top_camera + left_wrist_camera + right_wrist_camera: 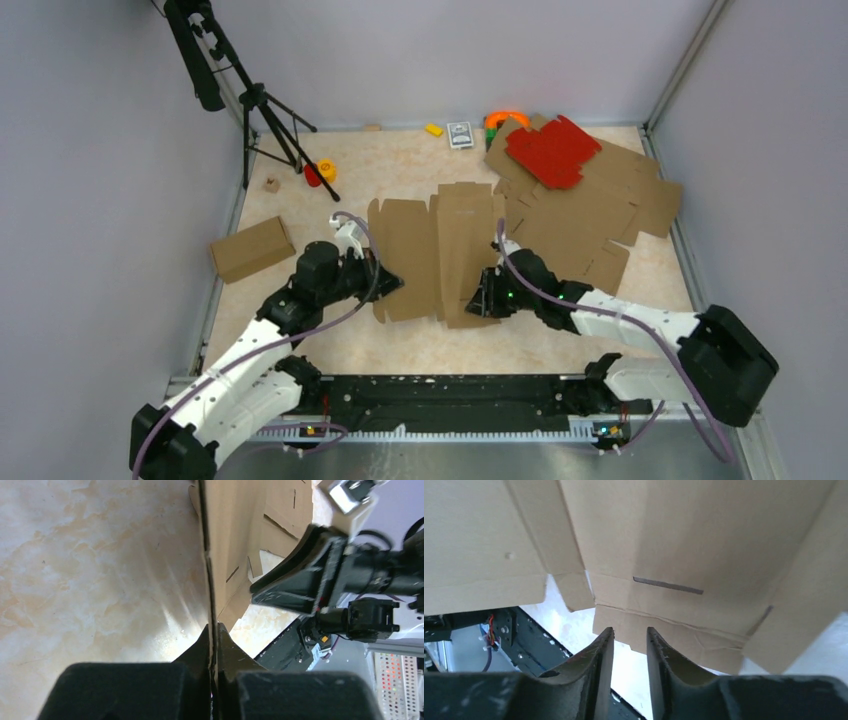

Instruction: Fold the paper box

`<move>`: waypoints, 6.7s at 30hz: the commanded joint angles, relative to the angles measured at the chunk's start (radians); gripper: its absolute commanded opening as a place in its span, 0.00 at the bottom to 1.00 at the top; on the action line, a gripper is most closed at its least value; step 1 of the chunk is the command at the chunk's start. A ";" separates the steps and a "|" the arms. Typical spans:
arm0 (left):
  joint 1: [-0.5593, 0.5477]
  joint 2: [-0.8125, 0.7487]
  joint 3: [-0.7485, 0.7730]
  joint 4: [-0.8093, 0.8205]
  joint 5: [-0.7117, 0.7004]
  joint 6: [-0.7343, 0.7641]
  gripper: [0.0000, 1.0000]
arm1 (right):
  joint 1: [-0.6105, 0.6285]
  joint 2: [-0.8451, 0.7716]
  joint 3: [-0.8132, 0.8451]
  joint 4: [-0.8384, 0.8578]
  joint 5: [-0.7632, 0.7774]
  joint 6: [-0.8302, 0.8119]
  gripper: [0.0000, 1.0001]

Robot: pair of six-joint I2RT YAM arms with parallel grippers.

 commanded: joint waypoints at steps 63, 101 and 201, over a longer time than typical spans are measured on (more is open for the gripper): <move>-0.001 0.097 0.060 -0.028 -0.031 -0.165 0.00 | 0.239 0.222 0.067 0.102 0.068 -0.134 0.73; 0.000 0.161 0.109 -0.106 -0.003 -0.077 0.00 | 0.378 0.356 0.369 -0.246 0.598 -0.212 0.55; -0.140 0.566 0.019 0.378 0.095 -0.076 0.00 | 0.139 0.462 0.420 -0.073 0.092 -0.121 0.00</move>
